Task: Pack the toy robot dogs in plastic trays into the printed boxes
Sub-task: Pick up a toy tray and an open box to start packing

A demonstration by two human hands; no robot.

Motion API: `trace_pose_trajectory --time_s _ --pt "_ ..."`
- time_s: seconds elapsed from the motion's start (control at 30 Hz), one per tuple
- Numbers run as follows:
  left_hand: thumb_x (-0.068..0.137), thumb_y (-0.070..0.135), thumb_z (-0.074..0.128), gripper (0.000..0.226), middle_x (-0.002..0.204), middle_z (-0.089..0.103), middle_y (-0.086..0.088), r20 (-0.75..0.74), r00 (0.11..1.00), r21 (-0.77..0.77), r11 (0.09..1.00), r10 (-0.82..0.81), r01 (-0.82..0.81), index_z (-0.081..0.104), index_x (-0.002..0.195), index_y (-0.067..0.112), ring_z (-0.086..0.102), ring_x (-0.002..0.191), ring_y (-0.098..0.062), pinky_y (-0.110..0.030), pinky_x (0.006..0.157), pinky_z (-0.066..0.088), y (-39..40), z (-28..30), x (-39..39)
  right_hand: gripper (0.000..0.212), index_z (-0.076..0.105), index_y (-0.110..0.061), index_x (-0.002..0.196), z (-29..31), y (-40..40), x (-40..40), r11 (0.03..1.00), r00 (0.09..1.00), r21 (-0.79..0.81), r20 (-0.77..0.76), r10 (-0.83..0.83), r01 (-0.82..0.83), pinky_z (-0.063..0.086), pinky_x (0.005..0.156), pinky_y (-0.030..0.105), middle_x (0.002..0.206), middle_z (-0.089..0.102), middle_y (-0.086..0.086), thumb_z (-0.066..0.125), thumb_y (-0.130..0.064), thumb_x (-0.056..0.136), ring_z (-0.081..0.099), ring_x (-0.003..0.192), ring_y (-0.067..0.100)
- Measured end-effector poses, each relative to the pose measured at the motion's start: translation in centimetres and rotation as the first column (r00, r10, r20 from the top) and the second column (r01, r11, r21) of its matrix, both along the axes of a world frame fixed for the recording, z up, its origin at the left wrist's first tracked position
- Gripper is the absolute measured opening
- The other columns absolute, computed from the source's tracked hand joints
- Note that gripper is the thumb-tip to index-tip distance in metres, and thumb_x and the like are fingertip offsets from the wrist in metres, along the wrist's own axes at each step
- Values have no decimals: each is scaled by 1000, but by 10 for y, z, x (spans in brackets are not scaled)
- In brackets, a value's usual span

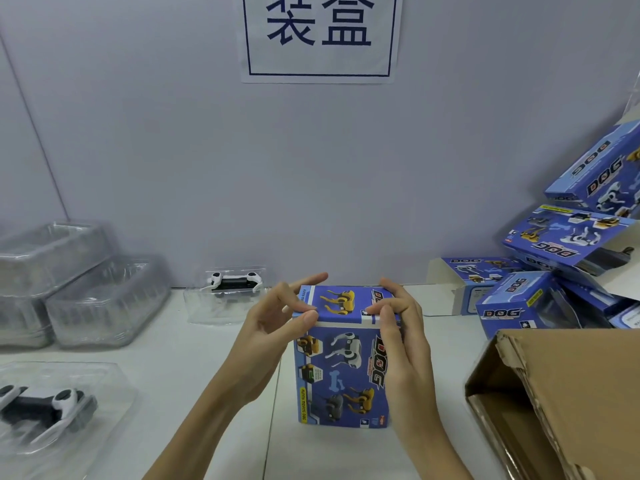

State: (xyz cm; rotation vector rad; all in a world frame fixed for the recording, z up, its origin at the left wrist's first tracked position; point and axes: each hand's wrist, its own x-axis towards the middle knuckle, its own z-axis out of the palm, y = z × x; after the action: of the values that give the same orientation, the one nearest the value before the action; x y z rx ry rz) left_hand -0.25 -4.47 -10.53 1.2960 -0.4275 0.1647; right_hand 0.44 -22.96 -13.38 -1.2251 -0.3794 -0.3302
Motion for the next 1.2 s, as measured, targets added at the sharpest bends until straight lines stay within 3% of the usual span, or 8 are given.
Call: trace_pose_trajectory --time_s 0.4,0.5,0.57,0.77,0.87,0.97,1.1,1.2 --pt "74 47 92 41 146 60 -1 26 997 100 992 76 -78 63 86 21 62 133 -32 -46 73 65 -4 -2 0 31 59 -36 119 6 1 10 998 989 56 -142 41 -33 61 60 29 117 70 -3 55 -38 89 74 107 26" --pt "71 54 91 43 143 63 0 10 993 105 987 121 -122 63 85 25 64 130 -31 -45 73 66 -6 -4 2 45 56 -46 126 0 -2 8 994 985 39 -131 110 -105 64 67 33 121 70 -4 65 -63 84 74 109 23" --pt "75 50 89 39 139 66 0 4 988 70 985 156 -156 61 85 25 68 124 -32 -42 70 62 -7 -8 5 61 49 -53 133 -11 -7 10 989 979 -34 -148 140 -146 64 80 40 125 69 -5 67 -76 79 71 115 20" --pt "83 41 80 36 123 72 -12 -136 903 -229 874 408 -429 57 100 20 76 106 -30 -36 61 63 1 -16 15 67 40 -37 147 -30 -22 22 843 967 -512 -252 32 -161 56 97 24 141 53 -11 77 -33 90 55 130 8" --pt "79 40 90 47 124 69 -2 61 793 -92 795 606 -600 58 109 23 74 101 -23 -33 68 63 -3 -21 17 35 54 -37 127 -34 -18 24 806 965 -592 -210 -155 0 57 97 37 130 62 -4 70 -34 97 65 110 10" --pt "73 33 94 63 136 61 3 373 663 86 687 649 -722 56 121 21 63 125 -24 -46 98 56 -23 -32 17 31 67 -21 112 -19 -10 23 966 879 -205 -476 43 -158 64 77 45 100 78 15 60 -49 99 78 83 30" --pt "82 33 91 57 143 54 -3 814 504 237 627 289 -742 56 124 18 52 138 -25 -50 113 43 -64 -52 9 70 79 -16 107 -11 -23 27 972 807 43 -549 217 -232 60 67 36 92 79 12 66 -77 75 76 73 22" --pt "89 37 83 47 140 62 -8 905 426 356 508 23 -784 55 123 18 53 139 -27 -60 114 41 -81 -73 2 74 71 -21 120 -13 -37 31 980 795 54 -577 188 -192 58 74 37 102 80 9 83 -68 63 78 91 24"
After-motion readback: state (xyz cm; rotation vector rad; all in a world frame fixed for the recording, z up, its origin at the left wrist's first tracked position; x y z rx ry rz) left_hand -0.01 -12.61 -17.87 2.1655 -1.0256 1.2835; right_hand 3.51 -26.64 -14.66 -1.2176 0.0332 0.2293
